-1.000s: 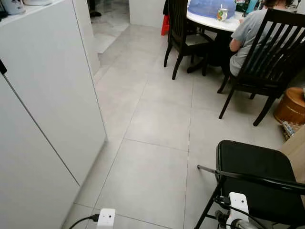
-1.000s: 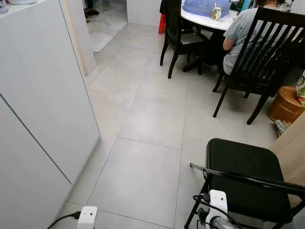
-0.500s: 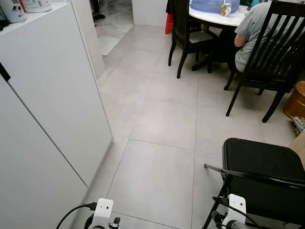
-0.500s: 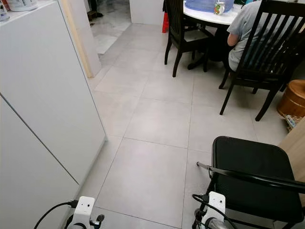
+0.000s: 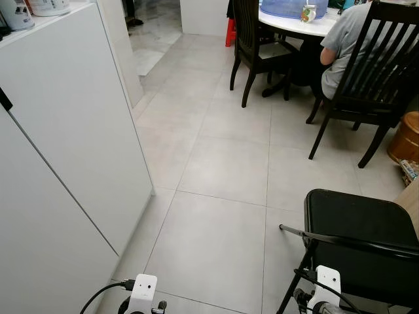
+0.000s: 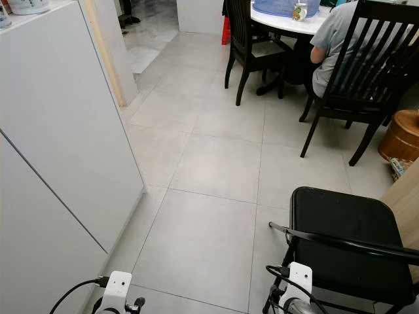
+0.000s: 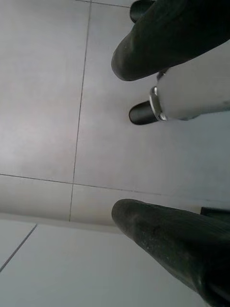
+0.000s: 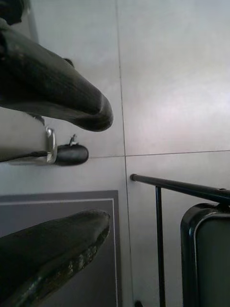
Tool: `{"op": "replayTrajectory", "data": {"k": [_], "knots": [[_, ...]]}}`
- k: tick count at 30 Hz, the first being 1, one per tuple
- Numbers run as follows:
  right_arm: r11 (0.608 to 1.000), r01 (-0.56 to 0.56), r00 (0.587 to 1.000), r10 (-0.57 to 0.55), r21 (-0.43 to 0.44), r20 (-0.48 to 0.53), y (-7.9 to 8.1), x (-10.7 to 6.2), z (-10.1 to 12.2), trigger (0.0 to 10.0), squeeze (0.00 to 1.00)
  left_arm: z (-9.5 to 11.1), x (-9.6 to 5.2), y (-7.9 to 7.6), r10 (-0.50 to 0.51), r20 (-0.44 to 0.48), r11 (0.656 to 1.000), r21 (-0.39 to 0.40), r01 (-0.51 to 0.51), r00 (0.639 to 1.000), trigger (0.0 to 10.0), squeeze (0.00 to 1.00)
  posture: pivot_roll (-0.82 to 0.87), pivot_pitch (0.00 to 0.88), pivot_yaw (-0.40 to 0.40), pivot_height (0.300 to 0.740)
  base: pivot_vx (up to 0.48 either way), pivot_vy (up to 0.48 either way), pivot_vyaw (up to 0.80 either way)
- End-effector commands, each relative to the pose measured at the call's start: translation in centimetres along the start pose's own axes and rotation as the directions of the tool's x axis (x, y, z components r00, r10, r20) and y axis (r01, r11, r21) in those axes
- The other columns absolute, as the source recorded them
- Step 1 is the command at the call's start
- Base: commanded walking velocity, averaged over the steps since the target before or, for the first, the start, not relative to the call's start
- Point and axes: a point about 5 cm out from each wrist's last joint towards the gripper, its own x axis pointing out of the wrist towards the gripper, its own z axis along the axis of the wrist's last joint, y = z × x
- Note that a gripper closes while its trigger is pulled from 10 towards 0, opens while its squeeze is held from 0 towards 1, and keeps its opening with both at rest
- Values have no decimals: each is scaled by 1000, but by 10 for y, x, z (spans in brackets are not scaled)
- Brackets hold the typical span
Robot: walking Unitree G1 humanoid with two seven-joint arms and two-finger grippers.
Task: Restocking fridge
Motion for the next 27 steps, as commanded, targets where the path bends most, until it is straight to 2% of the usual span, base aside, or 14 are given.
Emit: {"op": "replayTrajectory", "data": {"k": [1, 27], "knots": [[1000, -2, 1000, 2, -9, 5, 0, 0, 2, 10000, 0, -11, -2, 1, 11, -46, 1000, -20, -12, 999, 10000, 0, 99, 0, -27, 740, 0, 0, 800], [1000, -4, 1000, 4, -17, 0, -1, 0, 6, 10000, 0, -11, -1, -2, 10, -79, 999, -46, -14, 997, 10000, 0, 102, 0, -47, 740, 0, 0, 800]]}}
